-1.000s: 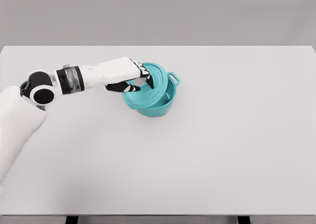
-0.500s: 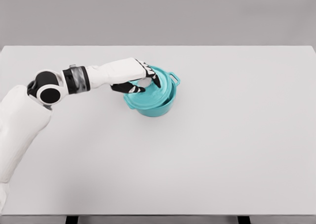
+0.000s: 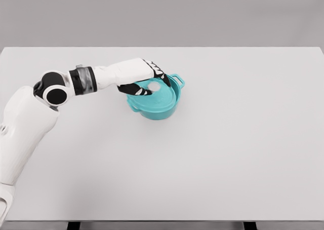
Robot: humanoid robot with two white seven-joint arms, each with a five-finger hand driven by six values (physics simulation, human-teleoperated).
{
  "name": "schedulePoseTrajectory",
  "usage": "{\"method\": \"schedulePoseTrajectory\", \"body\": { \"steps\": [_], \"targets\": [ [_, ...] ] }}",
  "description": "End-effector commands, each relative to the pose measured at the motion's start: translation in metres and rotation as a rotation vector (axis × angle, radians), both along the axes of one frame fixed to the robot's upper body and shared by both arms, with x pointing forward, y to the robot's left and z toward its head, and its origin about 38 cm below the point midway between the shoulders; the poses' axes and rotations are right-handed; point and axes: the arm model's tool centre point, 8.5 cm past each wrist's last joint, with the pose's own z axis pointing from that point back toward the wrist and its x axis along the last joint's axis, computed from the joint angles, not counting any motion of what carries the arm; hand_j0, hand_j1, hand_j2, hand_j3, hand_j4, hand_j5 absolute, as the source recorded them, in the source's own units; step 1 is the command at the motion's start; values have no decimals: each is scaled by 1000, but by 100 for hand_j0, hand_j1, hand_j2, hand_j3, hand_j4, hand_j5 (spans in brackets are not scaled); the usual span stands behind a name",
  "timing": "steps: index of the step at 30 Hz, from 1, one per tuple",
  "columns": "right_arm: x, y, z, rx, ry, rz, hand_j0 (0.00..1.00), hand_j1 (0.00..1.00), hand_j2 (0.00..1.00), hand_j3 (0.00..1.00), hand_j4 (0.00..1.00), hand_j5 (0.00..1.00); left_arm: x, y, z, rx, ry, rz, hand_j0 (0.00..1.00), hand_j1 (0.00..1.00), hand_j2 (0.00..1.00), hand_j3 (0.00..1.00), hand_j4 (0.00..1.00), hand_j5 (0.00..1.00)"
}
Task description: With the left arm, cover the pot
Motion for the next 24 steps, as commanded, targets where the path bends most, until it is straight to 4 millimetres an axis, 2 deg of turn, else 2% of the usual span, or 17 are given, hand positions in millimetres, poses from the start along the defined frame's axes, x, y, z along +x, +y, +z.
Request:
{"method": "schedulePoseTrajectory", "body": {
  "steps": [1,6,9,14,24],
  "targets": [
    [0,0,0,0,0,0,100,100,100,100,100,100,0,0,1,-8,4,2,69,69,69,69,69,69],
    [0,0,0,0,0,0,100,100,100,100,100,100,1,1,-1,-5,8,6,69,69,69,69,69,69],
    [0,0,0,0,0,0,100,100,100,100,100,100,2,-1,-4,-8,17,8,76,76,76,76,76,76],
    [0,0,0,0,0,0,100,100,100,100,100,100,2,-1,-5,-9,21,9,81,81,81,81,81,81],
    [0,0,0,0,0,0,100,100,100,100,100,100,6,-5,-5,-15,26,11,84,84,84,84,84,84]
  ]
}}
